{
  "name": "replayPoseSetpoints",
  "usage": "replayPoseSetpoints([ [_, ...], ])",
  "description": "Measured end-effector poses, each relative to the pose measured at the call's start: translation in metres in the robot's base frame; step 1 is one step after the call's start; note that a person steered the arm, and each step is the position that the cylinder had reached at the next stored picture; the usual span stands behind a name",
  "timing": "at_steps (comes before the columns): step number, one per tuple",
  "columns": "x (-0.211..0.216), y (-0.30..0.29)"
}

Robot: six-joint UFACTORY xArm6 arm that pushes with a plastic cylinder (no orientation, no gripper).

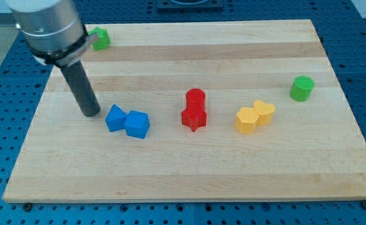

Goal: Move the green star to the top of the green circle

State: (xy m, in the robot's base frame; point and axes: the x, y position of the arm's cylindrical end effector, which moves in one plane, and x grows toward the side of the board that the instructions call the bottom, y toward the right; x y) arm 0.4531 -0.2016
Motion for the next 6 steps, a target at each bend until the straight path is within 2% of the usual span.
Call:
replayPoseSetpoints([
  [1, -0.014, -0.023],
  [3, -0.161, -0.024],
  [4, -0.179, -0.031],
  [5, -0.179, -0.060],
  [6, -0.219, -0.066],
])
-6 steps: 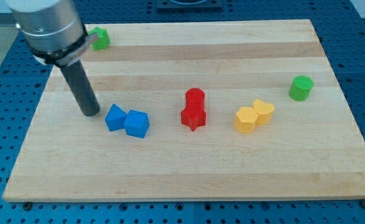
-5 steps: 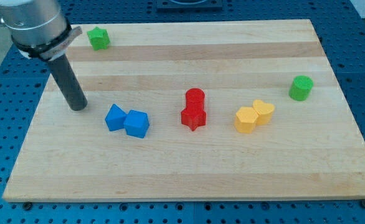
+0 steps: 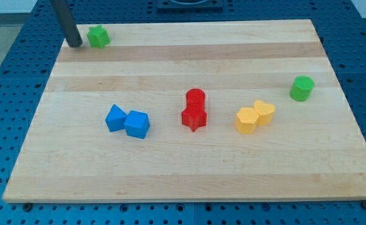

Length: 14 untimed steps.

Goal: Move the green star to the top of the green circle

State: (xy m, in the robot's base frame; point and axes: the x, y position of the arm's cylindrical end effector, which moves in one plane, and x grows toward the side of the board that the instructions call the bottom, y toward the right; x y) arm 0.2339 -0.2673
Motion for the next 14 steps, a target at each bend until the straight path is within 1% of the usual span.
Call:
replayPoseSetpoints([
  [1, -0.036, 0.010],
  [2, -0.028, 0.011],
  [3, -0.011, 0.020],
  [4, 0.013, 0.094],
  [6, 0.082, 0.305],
  [7, 0.110, 0.381],
  [8, 0.103, 0.379],
  [9, 0.062, 0.342],
  [11, -0.016, 0.248],
  [12, -0.042, 0.197],
  [13, -0.042, 0.174],
  [14, -0.032, 0.137],
])
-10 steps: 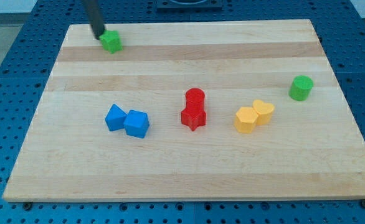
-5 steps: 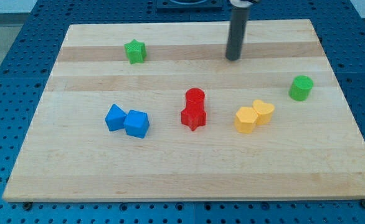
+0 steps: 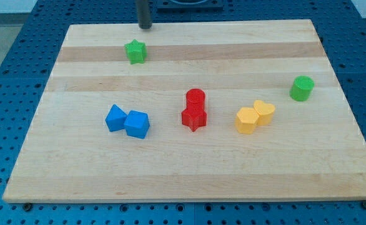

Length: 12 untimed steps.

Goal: Move the green star to the top of the green circle

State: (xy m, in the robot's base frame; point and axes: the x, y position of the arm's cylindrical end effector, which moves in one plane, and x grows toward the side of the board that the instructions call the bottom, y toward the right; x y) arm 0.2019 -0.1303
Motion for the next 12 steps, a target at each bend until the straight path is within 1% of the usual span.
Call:
replayPoseSetpoints([
  [1, 0.063, -0.032],
  [3, 0.071, -0.039],
  [4, 0.072, -0.007],
  [6, 0.130, 0.120],
  [7, 0.127, 0.124],
  [9, 0.075, 0.041],
  [10, 0.083, 0.006],
  [11, 0.134, 0.010],
  [12, 0.136, 0.014],
])
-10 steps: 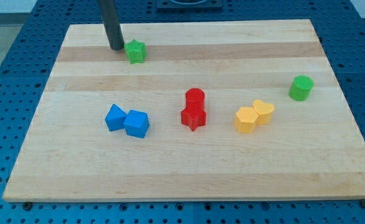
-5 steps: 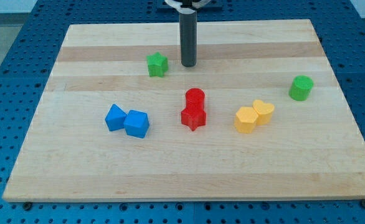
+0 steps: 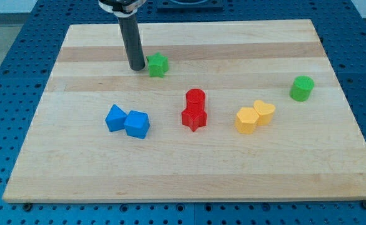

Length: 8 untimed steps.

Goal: Move the green star to the top of the green circle

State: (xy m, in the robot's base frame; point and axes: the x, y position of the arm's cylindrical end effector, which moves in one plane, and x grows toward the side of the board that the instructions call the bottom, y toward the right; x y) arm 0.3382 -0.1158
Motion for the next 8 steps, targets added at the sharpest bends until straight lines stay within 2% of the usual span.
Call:
replayPoseSetpoints([
  [1, 0.000, 0.004],
  [2, 0.000, 0.058],
  [5, 0.001, 0.276],
  [6, 0.004, 0.316],
  [7, 0.004, 0.316],
  [8, 0.023, 0.316],
])
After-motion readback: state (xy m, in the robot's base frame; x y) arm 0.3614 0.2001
